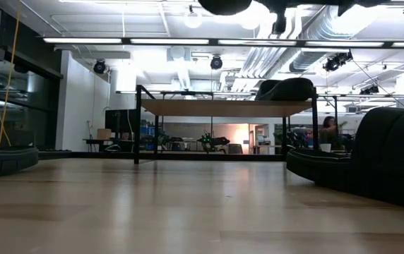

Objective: Pick and place slides into the shelf
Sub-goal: Put the black slide on the shelf

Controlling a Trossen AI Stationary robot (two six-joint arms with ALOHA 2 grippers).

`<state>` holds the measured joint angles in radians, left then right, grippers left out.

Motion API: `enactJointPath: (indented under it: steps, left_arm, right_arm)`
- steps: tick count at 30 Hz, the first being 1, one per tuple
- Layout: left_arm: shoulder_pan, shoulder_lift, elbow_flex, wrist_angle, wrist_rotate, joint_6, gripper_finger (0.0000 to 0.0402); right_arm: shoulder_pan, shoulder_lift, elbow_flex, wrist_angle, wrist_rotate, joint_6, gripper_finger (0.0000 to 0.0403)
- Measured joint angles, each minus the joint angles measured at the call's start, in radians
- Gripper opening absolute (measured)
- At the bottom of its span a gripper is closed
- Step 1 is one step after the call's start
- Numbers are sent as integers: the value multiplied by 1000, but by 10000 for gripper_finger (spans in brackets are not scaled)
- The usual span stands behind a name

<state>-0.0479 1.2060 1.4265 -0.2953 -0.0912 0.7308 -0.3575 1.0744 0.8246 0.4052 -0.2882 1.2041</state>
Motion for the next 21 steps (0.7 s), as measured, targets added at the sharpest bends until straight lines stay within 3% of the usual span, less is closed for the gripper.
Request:
enactJointPath:
  steps: [7, 14, 21]
  left_arm:
    - [1, 10, 31, -3, -78, 71, 60]
    - [2, 76, 74, -28, -161, 151, 76]
    - [2, 166, 87, -38, -237, 248, 63]
  right_arm:
    - [-156, 0, 0, 25, 39, -42, 147]
    - [-265, -7, 0, 207, 229, -81, 147]
    - [-310, -17, 0, 257, 184, -103, 147]
